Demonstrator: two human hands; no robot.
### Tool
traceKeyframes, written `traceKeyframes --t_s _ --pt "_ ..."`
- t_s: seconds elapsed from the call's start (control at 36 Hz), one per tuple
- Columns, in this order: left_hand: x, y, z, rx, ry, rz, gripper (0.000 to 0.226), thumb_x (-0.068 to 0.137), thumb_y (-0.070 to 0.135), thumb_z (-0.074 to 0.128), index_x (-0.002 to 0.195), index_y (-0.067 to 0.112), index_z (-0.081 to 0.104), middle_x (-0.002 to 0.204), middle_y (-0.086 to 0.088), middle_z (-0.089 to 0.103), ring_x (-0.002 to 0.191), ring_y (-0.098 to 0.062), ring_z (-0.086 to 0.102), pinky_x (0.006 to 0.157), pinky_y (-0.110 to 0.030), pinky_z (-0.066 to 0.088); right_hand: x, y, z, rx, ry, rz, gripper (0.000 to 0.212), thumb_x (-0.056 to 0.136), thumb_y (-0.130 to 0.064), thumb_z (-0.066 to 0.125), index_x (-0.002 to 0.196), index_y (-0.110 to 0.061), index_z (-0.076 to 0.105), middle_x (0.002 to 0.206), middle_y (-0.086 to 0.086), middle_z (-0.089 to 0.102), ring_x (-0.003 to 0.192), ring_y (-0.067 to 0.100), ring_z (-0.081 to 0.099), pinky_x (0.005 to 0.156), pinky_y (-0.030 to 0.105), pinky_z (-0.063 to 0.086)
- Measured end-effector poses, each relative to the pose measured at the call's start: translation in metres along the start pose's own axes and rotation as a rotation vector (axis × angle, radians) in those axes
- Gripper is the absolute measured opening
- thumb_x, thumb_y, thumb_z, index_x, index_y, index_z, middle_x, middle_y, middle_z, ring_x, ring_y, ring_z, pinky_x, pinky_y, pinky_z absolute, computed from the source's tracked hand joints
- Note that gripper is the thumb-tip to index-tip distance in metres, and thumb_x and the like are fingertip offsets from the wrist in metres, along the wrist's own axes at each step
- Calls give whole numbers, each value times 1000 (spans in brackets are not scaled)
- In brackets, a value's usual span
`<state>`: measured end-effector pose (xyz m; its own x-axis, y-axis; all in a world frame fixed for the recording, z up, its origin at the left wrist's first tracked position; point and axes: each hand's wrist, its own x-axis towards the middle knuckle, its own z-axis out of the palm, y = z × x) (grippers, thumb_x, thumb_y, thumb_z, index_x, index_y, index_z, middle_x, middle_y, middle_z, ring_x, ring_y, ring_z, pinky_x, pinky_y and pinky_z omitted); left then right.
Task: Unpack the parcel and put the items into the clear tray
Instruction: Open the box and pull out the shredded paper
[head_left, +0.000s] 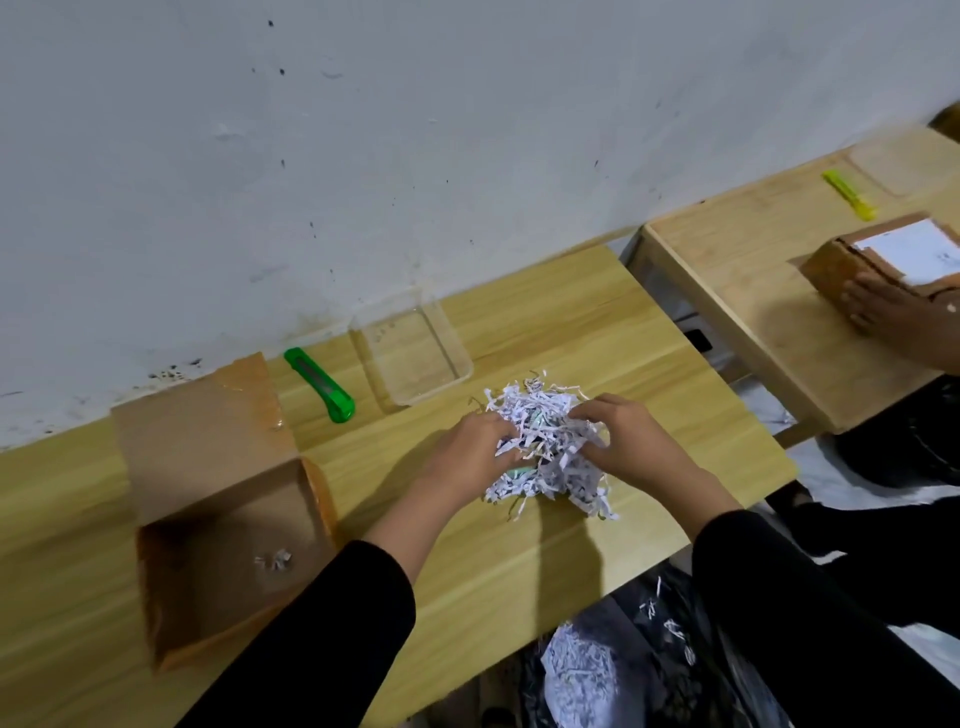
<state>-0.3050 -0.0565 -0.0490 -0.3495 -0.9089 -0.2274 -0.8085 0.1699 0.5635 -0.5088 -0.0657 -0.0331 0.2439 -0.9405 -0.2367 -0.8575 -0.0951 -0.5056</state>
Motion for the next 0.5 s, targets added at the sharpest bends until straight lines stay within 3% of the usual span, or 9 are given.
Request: traceKeyframes --t_s 0.11,0.33,0.5 --pt "-3 3 -8 -2 3 -1 35 89 28 59 121 13 58 124 -4 58 112 -20 53 89 -35 46 -2 -9 -8 6 25 -43 42 77 -6 66 119 -10 60 118 10 59 109 24 56 85 21 37" --pt "-8 4 -18 6 32 9 29 88 26 61 115 17 62 122 -2 59 114 -20 52 91 -41 47 -8 -30 -15 24 75 -126 39 75 -3 65 114 -10 63 116 9 60 108 22 57 88 22 39" --pt "-11 8 -17 -1 37 14 28 91 20 56 118 13 61 125 -6 58 112 -23 54 91 -37 46 -11 -31 -14 12 114 -104 19 77 -5 69 95 -9 65 92 1 57 85 11 52 75 20 38"
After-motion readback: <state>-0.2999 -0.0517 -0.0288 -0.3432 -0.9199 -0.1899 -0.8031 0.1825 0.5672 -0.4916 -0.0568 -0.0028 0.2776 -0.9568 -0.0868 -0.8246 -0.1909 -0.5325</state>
